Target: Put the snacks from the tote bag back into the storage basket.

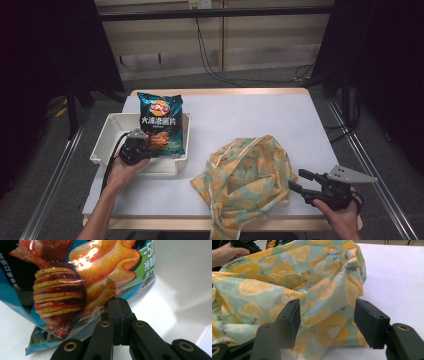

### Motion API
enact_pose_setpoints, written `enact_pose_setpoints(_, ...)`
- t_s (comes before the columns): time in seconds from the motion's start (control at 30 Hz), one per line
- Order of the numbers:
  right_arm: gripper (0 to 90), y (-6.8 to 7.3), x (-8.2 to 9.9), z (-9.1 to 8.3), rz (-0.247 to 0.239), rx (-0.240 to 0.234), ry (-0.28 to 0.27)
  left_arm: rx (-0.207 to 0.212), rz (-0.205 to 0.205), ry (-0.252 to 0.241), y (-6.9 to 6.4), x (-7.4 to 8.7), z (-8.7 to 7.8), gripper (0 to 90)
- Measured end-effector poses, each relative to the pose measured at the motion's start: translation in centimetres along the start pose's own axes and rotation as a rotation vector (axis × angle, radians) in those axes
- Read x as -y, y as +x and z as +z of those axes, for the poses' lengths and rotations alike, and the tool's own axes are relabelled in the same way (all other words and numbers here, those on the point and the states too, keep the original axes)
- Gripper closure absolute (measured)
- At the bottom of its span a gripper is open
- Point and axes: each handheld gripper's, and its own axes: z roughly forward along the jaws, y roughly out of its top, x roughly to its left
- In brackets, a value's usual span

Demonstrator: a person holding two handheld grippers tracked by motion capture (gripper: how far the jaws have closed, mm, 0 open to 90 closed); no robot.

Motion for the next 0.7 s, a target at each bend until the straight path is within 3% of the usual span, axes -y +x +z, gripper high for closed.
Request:
enact_pose_setpoints(0.37,37.9,0.1,0.0,0.1,-0.003,-0.003,0.006,0.000,-0.013,0.013,1.1,-0.3,0.6,90.0)
enact_pose_setpoints(0.7,38.0,0.0,0.1,0.2,-0.002,-0.004,0.008,-0.039,0.005,0.049,1.7,-1.6,1.6,90.0)
